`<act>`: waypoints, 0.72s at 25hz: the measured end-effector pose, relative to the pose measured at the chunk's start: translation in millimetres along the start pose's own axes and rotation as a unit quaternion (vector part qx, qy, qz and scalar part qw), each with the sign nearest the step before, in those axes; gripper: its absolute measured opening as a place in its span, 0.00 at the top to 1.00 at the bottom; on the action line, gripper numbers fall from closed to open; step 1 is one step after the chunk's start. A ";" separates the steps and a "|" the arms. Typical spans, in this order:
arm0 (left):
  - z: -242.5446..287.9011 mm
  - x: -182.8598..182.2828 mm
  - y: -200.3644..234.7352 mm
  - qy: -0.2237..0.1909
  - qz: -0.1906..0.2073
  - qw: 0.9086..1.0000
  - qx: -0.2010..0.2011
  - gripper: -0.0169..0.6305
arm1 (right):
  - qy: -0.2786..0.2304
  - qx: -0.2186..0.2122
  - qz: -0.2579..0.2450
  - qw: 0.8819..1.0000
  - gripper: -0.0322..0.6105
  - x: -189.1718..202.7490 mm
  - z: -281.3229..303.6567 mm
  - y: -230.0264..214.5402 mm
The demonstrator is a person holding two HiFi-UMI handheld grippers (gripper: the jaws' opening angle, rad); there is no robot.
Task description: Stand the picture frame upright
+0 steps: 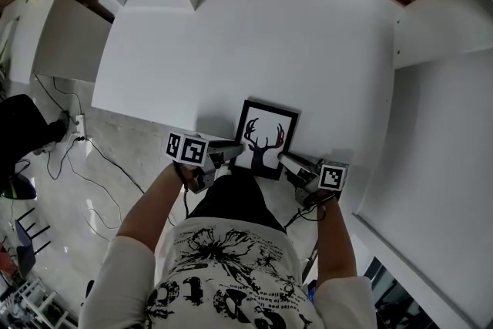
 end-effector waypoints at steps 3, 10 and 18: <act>0.1 -1.2 4.1 0.005 0.006 1.000 -0.007 0.72 | 0.003 -0.006 0.004 1.000 0.83 -0.1 0.5 -0.4; 0.0 -1.0 3.9 -0.008 0.000 1.000 0.008 0.73 | 0.015 0.002 0.000 1.000 0.83 -0.4 1.3 0.4; 1.0 0.8 0.6 -0.017 -0.013 0.999 0.027 0.82 | 0.020 0.001 0.004 1.000 0.83 0.0 0.0 2.8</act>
Point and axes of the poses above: the fingertips, and each gripper's own axes: z forward along the fingers, y to its left, x out of its underside, the point moved 6 cm from there along -z, backward along the fingers, and after that the axes turned 7 degrees about -y, right-handed, at the moved point
